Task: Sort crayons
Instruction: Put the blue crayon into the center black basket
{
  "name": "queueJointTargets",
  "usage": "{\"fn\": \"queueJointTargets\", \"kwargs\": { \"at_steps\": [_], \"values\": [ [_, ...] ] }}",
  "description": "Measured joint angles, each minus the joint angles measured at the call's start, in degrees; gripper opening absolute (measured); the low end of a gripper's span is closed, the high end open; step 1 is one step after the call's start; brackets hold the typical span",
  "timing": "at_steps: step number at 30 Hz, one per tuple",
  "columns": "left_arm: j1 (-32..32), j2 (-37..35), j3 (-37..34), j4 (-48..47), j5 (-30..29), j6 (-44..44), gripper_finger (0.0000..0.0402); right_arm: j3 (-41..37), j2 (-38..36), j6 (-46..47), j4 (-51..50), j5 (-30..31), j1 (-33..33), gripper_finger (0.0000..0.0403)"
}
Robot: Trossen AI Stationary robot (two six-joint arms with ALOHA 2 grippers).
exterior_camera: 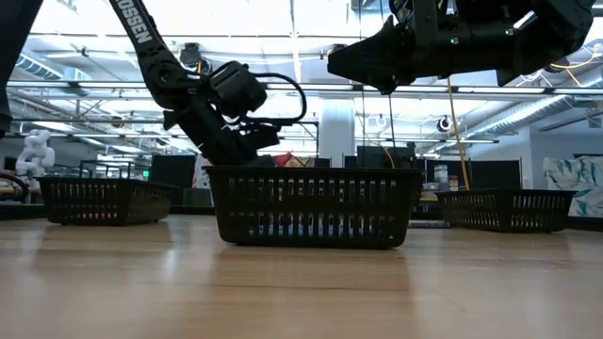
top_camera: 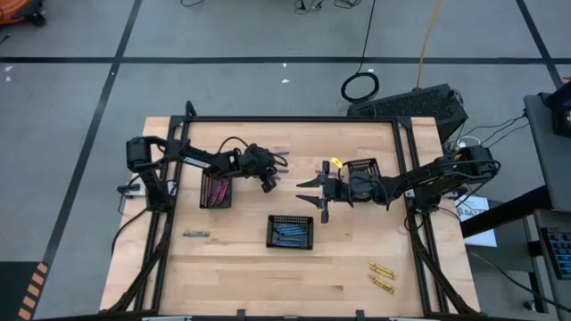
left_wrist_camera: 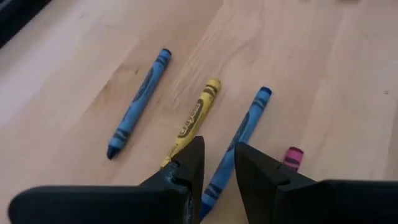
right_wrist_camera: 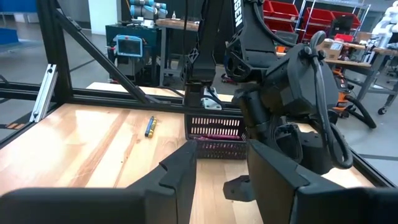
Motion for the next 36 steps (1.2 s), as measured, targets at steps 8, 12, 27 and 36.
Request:
{"fn": "queueJointTargets", "kwargs": {
  "at_steps": [8,12,27,36],
  "values": [
    [0.00,0.00,0.00,-0.11,2.02,0.91,0.0090,0.00,0.00,0.02,0.00,0.00,0.00,0.0125],
    [0.04,0.60,0.00,0.38,2.17,0.92,0.0090,0.00,0.00,0.02,0.00,-0.01,0.00,0.0125],
    [0.15,4.63,0.11,3.92,5.75,-0.50,0.0085,0.00,0.02,-0.02,0.02,-0.03,0.00,0.0125],
    [-0.02,2.47,0.26,2.49,6.49,-1.09,0.0010,0.00,-4.69,-0.06,-1.87,-0.01,0.29,0.0125]
  ]
}}
